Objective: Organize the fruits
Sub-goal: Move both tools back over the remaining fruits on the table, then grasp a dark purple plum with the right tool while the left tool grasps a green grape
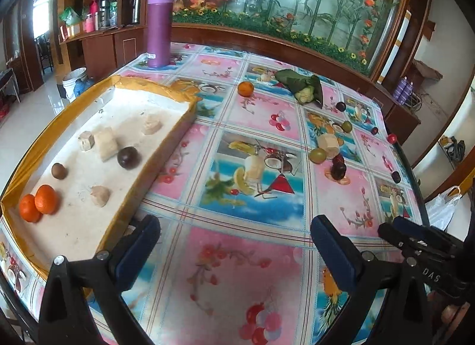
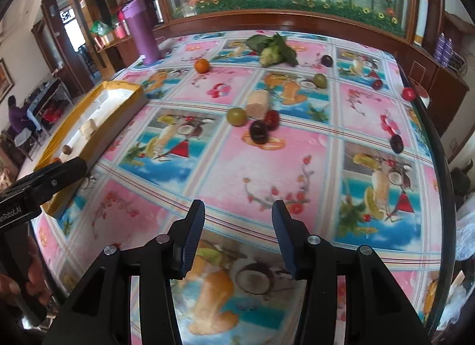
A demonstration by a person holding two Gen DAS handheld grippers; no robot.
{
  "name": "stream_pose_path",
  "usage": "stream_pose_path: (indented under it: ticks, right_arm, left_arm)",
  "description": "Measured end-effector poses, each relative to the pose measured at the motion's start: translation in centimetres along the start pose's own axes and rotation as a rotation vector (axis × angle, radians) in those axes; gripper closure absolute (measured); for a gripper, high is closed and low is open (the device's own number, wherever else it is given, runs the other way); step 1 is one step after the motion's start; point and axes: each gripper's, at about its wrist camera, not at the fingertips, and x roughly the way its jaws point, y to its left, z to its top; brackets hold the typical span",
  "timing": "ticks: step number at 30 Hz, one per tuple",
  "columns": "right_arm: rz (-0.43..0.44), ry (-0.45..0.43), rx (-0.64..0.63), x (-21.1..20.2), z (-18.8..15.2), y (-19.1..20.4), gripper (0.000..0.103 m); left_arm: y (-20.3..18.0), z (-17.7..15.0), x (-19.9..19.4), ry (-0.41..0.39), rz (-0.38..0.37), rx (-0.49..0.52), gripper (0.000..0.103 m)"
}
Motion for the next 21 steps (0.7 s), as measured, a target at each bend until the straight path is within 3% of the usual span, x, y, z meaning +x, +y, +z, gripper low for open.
stream_pose_path:
  ticks: [7,16,21]
  right_arm:
    - [0.004,-0.017,0.045,0.5,2.0,-4.8,0.056]
    - [0.085,0.009,-0.07,6.6,5.9,-1.4,0.056]
    - [0.096,0.022,-0.081,8.9,6.0,-0.8,0.061]
  left_arm:
    - [-3.2,0.6,1.5,0.013,0.056,0.081,0.0]
    - [-4.8,2.1,3.4,0.038,0.167,0.213,0.0]
    - [-5.4,2.9,4.4,0.032,0.171,0.275,0.0]
